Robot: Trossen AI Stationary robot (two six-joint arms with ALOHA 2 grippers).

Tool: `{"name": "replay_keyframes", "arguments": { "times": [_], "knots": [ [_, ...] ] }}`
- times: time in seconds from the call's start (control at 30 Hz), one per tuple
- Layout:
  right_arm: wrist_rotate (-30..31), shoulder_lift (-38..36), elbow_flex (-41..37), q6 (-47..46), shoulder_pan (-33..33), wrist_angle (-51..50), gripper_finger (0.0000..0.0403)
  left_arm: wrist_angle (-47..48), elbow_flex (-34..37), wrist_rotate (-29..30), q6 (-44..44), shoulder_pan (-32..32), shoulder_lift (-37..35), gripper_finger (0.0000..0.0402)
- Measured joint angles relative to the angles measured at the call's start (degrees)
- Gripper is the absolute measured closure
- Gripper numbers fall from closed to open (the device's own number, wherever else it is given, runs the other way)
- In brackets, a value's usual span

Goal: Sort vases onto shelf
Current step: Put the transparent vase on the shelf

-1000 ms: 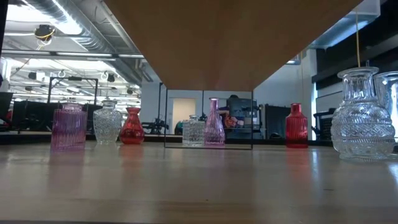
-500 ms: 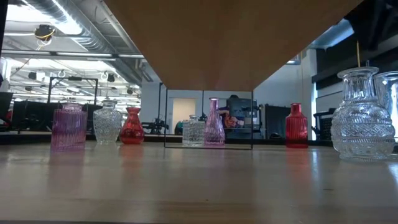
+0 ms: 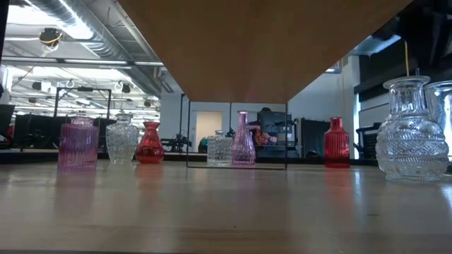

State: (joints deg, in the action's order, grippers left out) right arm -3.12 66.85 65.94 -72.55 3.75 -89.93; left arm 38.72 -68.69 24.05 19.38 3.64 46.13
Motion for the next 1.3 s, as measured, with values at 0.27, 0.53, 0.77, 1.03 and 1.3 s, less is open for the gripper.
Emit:
{"name": "replay_keyframes", "arguments": {
  "times": [0.27, 0.53, 0.77, 1.03, 1.3],
  "knots": [
    [-2.1, -0.1, -6.2, -2.7, 0.0, -0.1, 0.0315, 0.0, 0.0, 0.0, 1.0, 0.0, 0.0, 0.0298],
    [-2.9, -0.2, -10.2, -2.2, 0.0, 3.8, 0.0315, 0.0, 0.0, 0.3, 0.0, 0.0, 0.0, 0.0298],
    [-4.1, -0.1, -13.0, 0.1, 0.0, 10.0, 0.0339, 0.0, 0.0, 0.5, -0.1, 0.0, 0.0, 0.0298],
    [-4.3, -0.2, -13.0, 2.8, -0.1, 9.7, 0.0388, -0.1, 0.0, 2.0, -0.5, 0.0, 0.0, 0.0298],
    [-3.5, 0.7, -4.9, 10.7, -5.1, 0.3, 0.04, -0.3, 0.0, 2.0, -0.5, 0.0, 0.1, 0.0298]
  ]
}}
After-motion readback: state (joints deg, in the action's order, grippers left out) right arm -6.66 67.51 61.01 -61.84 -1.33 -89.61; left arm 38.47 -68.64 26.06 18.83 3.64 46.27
